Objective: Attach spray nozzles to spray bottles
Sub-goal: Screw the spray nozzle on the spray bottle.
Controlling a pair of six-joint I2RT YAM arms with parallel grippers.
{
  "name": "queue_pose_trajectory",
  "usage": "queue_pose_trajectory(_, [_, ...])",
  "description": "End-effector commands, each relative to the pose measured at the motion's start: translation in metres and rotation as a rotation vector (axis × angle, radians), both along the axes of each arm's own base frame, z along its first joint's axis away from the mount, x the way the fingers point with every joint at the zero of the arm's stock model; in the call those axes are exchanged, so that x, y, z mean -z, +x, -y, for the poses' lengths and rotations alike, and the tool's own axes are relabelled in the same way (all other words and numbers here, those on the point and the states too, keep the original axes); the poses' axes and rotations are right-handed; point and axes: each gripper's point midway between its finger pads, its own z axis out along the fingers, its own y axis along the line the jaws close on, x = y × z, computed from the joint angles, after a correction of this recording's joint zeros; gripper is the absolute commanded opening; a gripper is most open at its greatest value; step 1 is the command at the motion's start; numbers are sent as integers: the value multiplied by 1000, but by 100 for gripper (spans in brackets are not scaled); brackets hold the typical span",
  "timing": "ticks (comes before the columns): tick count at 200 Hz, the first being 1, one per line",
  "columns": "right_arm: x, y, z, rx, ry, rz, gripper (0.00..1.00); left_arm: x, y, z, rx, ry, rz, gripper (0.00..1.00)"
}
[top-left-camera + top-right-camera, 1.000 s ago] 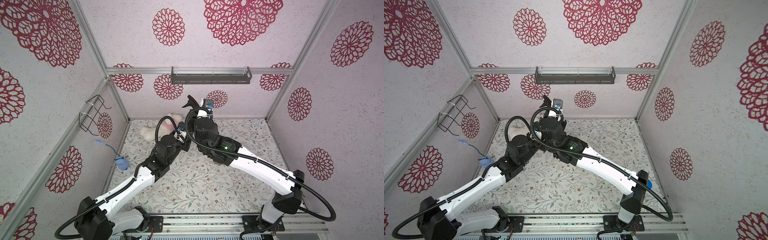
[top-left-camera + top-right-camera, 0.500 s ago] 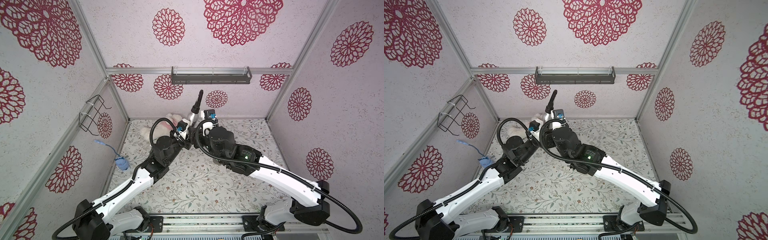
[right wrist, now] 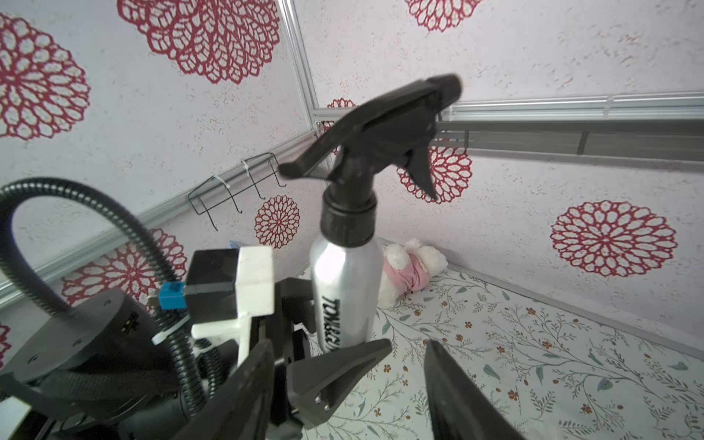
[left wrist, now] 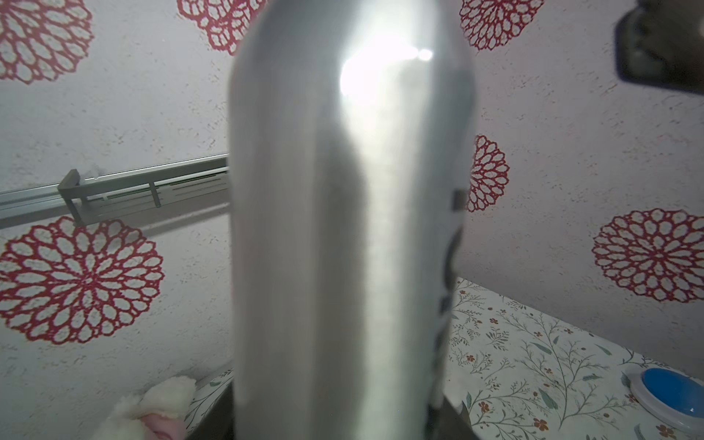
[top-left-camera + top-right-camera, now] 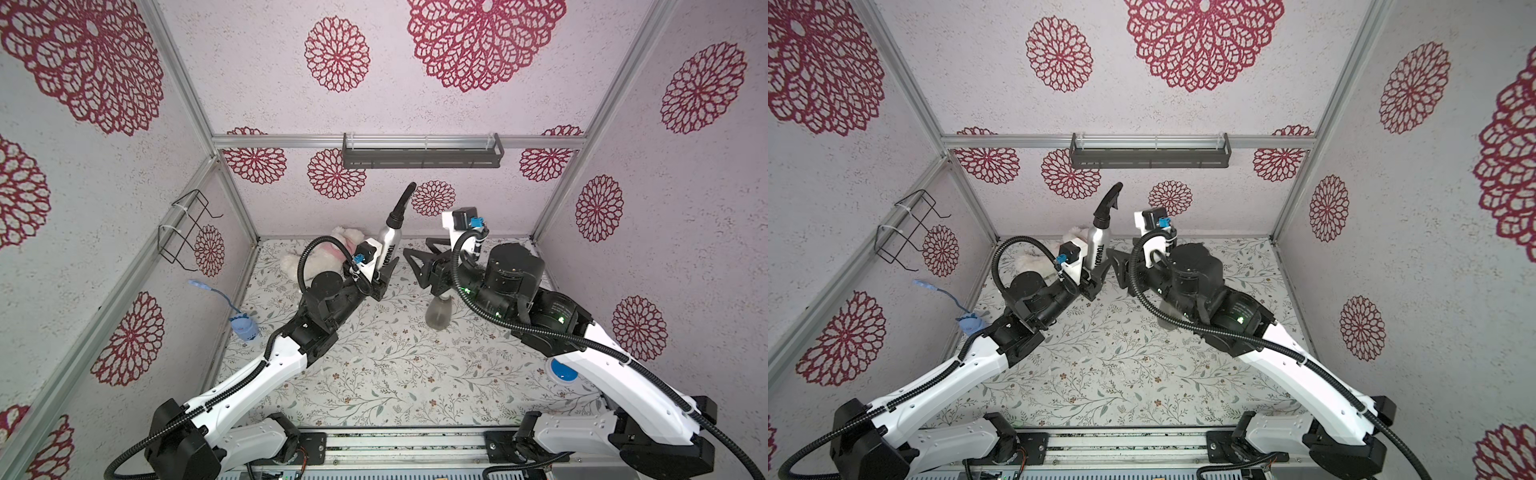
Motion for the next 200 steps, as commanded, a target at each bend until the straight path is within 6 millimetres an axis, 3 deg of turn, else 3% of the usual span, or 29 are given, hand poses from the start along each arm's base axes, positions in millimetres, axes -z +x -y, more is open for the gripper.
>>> queue_pose_trajectory(1, [-24, -7, -6, -100, 56, 61, 62, -13, -2, -2, 15, -38, 33, 0])
queue_pose_trajectory(53, [-38, -1, -28, -185, 46, 114, 59, -12, -4, 0, 27, -33, 31, 0])
queue_pose_trajectory(103, [-51, 18, -20, -78, 100, 132, 58, -11, -7, -2, 32, -37, 32, 0])
queue_pose_trajectory(146, [-57, 30, -26, -97, 123, 108, 58, -9, -6, 0, 40, -34, 27, 0])
queue_pose_trajectory(200, [-55, 37, -31, -105, 134, 76, 48, -7, -7, 0, 42, -32, 25, 0])
